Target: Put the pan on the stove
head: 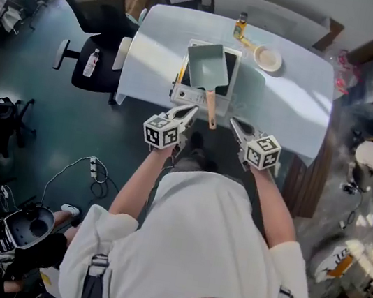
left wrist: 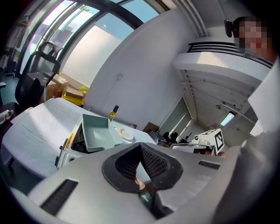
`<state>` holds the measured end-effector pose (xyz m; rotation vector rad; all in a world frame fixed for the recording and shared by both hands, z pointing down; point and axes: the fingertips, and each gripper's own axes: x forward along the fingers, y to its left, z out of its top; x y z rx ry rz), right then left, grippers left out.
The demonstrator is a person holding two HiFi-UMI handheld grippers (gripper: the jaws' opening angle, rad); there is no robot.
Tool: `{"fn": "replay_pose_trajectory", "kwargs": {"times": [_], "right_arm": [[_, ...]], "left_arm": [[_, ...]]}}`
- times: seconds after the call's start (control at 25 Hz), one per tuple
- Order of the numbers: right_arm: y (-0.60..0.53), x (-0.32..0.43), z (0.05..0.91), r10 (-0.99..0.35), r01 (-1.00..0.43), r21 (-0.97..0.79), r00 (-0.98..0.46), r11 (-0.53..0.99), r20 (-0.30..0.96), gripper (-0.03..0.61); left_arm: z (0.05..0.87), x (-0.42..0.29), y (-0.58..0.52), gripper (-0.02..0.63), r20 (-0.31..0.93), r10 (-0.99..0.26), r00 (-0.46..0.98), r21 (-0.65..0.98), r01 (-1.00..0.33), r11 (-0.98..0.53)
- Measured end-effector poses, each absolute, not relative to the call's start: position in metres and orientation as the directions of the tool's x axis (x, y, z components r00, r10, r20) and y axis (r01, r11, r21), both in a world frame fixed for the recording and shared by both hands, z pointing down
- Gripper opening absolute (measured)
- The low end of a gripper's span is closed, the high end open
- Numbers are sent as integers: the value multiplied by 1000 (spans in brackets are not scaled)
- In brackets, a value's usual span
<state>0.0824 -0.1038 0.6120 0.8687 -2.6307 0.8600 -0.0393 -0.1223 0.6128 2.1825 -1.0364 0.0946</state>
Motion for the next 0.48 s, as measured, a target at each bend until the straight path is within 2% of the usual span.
{"fn": "replay_pose_trajectory", "kwargs": {"times": [0.48], "right_arm": [[-64, 103, 571, -501, -604, -366, -795, 708, 343, 32]], "left_arm": [[561, -34, -74, 28, 291, -725, 624, 506, -744, -436]]}}
